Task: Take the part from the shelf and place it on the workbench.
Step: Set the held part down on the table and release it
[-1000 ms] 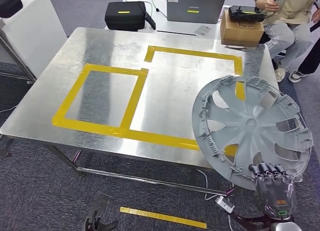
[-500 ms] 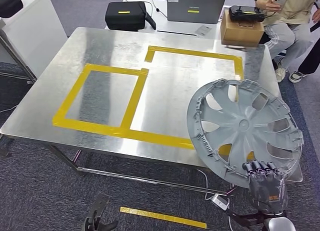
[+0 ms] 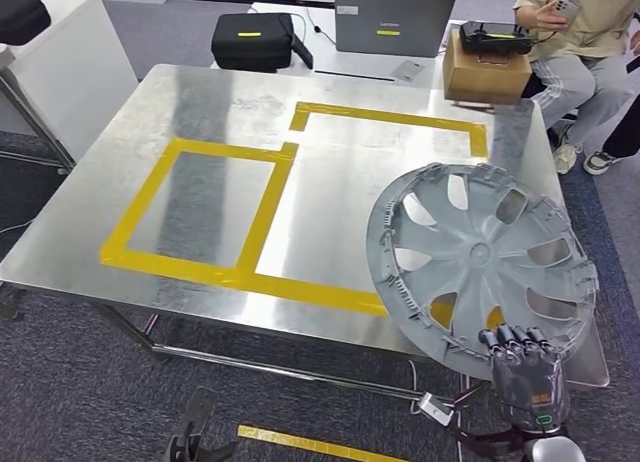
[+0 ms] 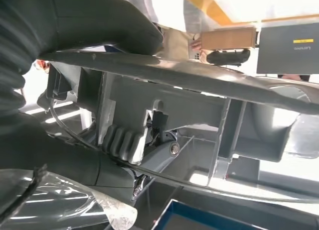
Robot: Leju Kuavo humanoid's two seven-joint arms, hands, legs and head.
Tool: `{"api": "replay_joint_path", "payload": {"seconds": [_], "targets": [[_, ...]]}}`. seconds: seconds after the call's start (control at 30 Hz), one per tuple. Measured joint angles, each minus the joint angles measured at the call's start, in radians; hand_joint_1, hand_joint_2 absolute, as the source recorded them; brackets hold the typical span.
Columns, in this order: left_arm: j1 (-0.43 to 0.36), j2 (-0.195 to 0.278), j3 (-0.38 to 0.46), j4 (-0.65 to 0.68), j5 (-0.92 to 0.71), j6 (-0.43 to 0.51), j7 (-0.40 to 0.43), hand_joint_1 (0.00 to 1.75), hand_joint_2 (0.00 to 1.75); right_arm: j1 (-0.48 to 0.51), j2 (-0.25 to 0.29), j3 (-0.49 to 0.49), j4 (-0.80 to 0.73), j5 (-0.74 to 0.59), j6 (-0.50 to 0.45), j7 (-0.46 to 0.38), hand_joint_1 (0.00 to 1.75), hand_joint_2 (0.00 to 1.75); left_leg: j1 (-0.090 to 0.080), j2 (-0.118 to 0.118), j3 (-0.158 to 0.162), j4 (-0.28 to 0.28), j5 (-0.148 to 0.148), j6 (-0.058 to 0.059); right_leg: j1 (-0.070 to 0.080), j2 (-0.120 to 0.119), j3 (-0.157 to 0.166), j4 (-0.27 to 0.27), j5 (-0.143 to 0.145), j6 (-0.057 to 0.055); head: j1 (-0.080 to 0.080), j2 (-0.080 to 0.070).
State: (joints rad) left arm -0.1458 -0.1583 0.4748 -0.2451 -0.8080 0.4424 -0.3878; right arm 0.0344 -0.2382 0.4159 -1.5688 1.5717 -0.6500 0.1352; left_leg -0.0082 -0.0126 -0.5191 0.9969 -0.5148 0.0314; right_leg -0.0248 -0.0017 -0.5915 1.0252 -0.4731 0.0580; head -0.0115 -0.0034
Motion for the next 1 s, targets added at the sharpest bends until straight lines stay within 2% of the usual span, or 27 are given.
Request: {"api": "replay_joint_path", "payload": {"seconds": [0.1, 0.17, 0.2, 0.27, 0.3, 0.33, 0.37, 0.4, 0.43, 0.47, 0.5, 0.53, 0.63, 0.8, 1.0], "targets": [[-0.001, 0.001, 0.0, 0.0, 0.0, 0.0, 0.0, 0.0, 1.75, 0.001, 0.0, 0.005, 0.002, -0.001, 0.0, 0.005, 1.75, 1.75, -0.001, 0.0, 0.0, 0.004, -0.009, -0.011, 0.003, 0.002, 0.014, -0.013, -0.019, -0.021, -0.004, 0.0], [-0.002, 0.002, 0.0, 0.0, 0.0, 0.0, 0.0, 0.0, 1.75, 0.002, 0.0, 0.007, 0.003, 0.0, 0.0, 0.009, 1.75, 1.75, 0.001, 0.002, -0.012, 0.04, -0.034, -0.022, 0.0, 0.001, 0.023, -0.015, -0.027, -0.034, -0.008, 0.0], [-0.003, 0.002, 0.0, 0.0, 0.0, 0.0, 0.0, 0.0, 1.75, 0.001, 0.0, 0.008, 0.003, 0.001, 0.0, 0.01, 1.75, 1.75, 0.002, 0.003, -0.035, 0.089, -0.056, -0.028, -0.001, 0.0, 0.029, -0.016, -0.031, -0.04, -0.011, 0.0], [-0.003, 0.002, 0.0, 0.0, 0.0, 0.002, -0.003, 0.0, 1.75, 0.0, 0.0, 0.009, 0.003, 0.002, 0.0, 0.011, 1.75, 1.75, 0.005, 0.005, -0.112, 0.232, -0.106, -0.035, 0.0, -0.001, 0.039, -0.016, -0.038, -0.048, -0.014, 0.0], [-0.001, 0.002, 0.0, 0.0, 0.001, 0.003, -0.005, 0.0, 1.75, 0.0, 0.0, 0.01, 0.003, 0.002, 0.0, 0.013, 1.75, 1.75, 0.006, 0.005, -0.151, 0.291, -0.116, -0.036, 0.002, 0.0, 0.044, -0.016, -0.043, -0.05, -0.014, 0.0], [0.001, 0.002, 0.0, 0.0, 0.001, 0.004, -0.007, 0.0, 1.75, 0.001, 0.0, 0.012, 0.003, 0.002, 0.0, 0.014, 1.75, 1.75, 0.006, 0.006, -0.177, 0.318, -0.105, -0.034, 0.003, 0.001, 0.05, -0.016, -0.048, -0.05, -0.014, 0.0], [0.002, 0.002, 0.0, 0.0, 0.001, 0.005, -0.008, 0.0, 1.75, 0.001, 0.0, 0.013, 0.003, 0.002, 0.0, 0.015, 1.75, 1.75, 0.005, 0.006, -0.185, 0.304, -0.072, -0.03, 0.005, 0.003, 0.059, -0.016, -0.054, -0.051, -0.014, 0.0], [0.002, 0.003, 0.0, 0.0, 0.001, 0.005, -0.009, 0.0, 1.75, 0.002, 0.0, 0.014, 0.003, 0.002, 0.0, 0.015, 1.75, 1.75, 0.004, 0.006, -0.177, 0.254, -0.021, -0.023, 0.008, 0.005, 0.07, -0.016, -0.061, -0.05, -0.015, 0.0], [0.002, 0.004, 0.001, 0.0, 0.001, 0.004, -0.009, 0.0, 1.75, 0.001, 0.0, 0.015, 0.003, 0.002, 0.0, 0.015, 1.75, 1.75, 0.001, 0.005, -0.157, 0.188, 0.03, -0.013, 0.009, 0.006, 0.08, -0.017, -0.069, -0.049, -0.014, 0.0], [0.001, 0.006, 0.001, 0.0, 0.001, 0.003, -0.008, 0.0, 1.75, 0.0, 0.0, 0.016, 0.004, 0.002, 0.0, 0.015, 1.75, 1.75, -0.003, 0.005, -0.139, 0.131, 0.068, -0.003, 0.012, 0.007, 0.088, -0.018, -0.076, -0.046, -0.012, 0.0], [0.001, 0.007, 0.001, 0.0, 0.001, 0.002, -0.008, 0.0, 1.75, -0.001, 0.0, 0.017, 0.004, 0.002, 0.0, 0.015, 1.75, 1.75, -0.006, 0.006, -0.123, 0.089, 0.088, 0.004, 0.014, 0.007, 0.093, -0.018, -0.082, -0.042, -0.011, 0.0], [0.0, 0.008, 0.002, 0.0, 0.001, 0.001, -0.008, 0.0, 1.75, -0.003, -0.001, 0.019, 0.005, 0.001, 0.0, 0.015, 1.75, 1.75, -0.007, 0.006, -0.113, 0.064, 0.086, 0.001, 0.014, 0.007, 0.093, -0.017, -0.085, -0.039, -0.01, 0.0], [0.0, 0.007, 0.002, 0.0, 0.001, -0.004, -0.008, 0.0, 1.75, -0.007, -0.005, 0.024, 0.007, 0.001, 0.0, 0.015, 1.75, 1.75, -0.007, 0.005, -0.104, 0.039, 0.064, -0.019, 0.013, 0.004, 0.086, -0.015, -0.088, -0.035, -0.009, 0.0], [-0.001, 0.005, 0.002, 0.0, 0.0, -0.009, -0.005, 0.0, 1.75, -0.015, -0.008, 0.032, 0.01, 0.002, 0.001, 0.016, 1.75, 1.75, -0.007, 0.003, -0.105, 0.039, 0.059, -0.012, 0.013, 0.002, 0.09, -0.025, -0.088, -0.034, -0.008, 0.0], [-0.001, 0.004, 0.002, 0.0, -0.007, -0.015, 0.001, 0.0, 1.75, -0.037, -0.018, 0.04, 0.011, 0.002, 0.017, 0.018, 1.75, 1.75, -0.007, 0.003, -0.105, 0.039, 0.06, -0.008, 0.013, 0.002, 0.092, -0.029, -0.085, -0.029, -0.008, 0.0]]}}
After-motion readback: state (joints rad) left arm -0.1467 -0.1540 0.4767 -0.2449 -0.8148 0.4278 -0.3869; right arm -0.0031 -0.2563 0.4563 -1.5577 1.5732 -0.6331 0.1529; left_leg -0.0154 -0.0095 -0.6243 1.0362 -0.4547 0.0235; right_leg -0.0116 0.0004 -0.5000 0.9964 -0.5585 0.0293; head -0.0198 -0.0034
